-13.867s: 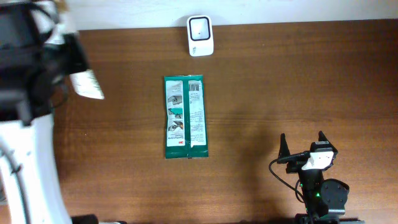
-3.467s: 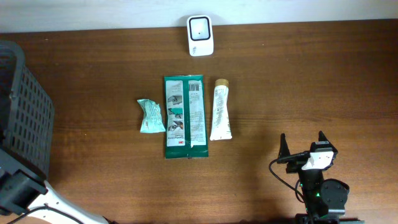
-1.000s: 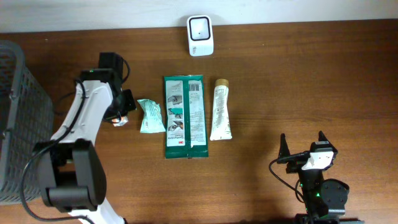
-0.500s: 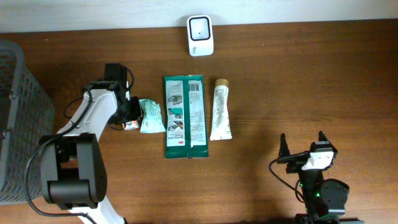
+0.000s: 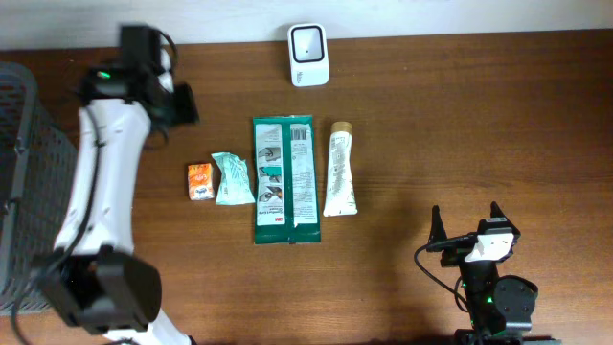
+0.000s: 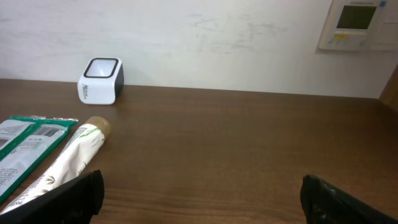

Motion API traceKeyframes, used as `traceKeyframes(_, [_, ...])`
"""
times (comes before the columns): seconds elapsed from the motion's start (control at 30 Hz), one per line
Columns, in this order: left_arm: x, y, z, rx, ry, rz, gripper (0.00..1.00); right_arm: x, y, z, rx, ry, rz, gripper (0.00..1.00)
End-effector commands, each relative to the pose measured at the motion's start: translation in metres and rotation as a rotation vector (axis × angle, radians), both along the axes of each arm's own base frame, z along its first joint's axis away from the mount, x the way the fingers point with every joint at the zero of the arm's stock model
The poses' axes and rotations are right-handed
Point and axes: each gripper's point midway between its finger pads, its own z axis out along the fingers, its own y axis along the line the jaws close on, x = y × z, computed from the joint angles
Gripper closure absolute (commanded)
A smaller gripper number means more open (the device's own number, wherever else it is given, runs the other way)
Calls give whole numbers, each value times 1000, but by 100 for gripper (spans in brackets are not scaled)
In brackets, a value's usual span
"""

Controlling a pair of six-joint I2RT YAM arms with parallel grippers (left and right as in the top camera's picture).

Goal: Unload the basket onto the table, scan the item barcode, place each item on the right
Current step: 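Place the orange box left of the pale green pouch and withdraw, then reach the left gripper into the basket and grasp the green-lidded jar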

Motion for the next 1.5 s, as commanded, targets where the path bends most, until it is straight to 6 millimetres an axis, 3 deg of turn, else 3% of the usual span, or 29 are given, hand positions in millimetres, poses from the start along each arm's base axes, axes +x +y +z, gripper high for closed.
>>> traceKeyframes(0.0, [-5, 29, 107, 45, -243, 66, 33, 0, 1, -4, -5, 6, 7, 2])
traceKeyframes(0.1, [-20, 66, 150, 113, -327, 167, 29, 0, 1, -4, -5, 6, 7, 2])
traceKeyframes(0.2, [-45, 110, 171, 166, -350, 331, 30, 0, 1, -4, -5, 6, 7, 2])
traceKeyframes(0.33, [-88, 175, 173, 160, -339, 637, 24, 0, 1, -4, -5, 6, 7, 2])
traceKeyframes(0.5, [-144, 247, 159, 145, -280, 936, 20, 0, 1, -4, -5, 6, 7, 2])
traceKeyframes(0.63, [-195, 293, 135, 140, -173, 1130, 20, 0, 1, -4, -5, 6, 7, 2])
traceKeyframes(0.77, [-231, 321, 96, 110, -54, 1265, 20, 0, 1, -4, -5, 6, 7, 2])
traceKeyframes(0.93, [-259, 343, 29, 84, 79, 1351, 19, 0, 1, -4, -5, 6, 7, 2])
traceKeyframes(0.97, [-266, 352, 8, 90, 105, 1354, 19, 0, 1, -4, -5, 6, 7, 2])
traceKeyframes(1.13, [-285, 375, -41, 127, 139, 1312, 18, 0, 1, -4, -5, 6, 7, 2])
traceKeyframes(1.17, [-286, 378, -45, 136, 138, 1301, 14, 0, 1, -4, -5, 6, 7, 2])
traceKeyframes(1.47, [-278, 403, -74, 187, 137, 1220, 14, 0, 1, -3, -5, 6, 7, 2])
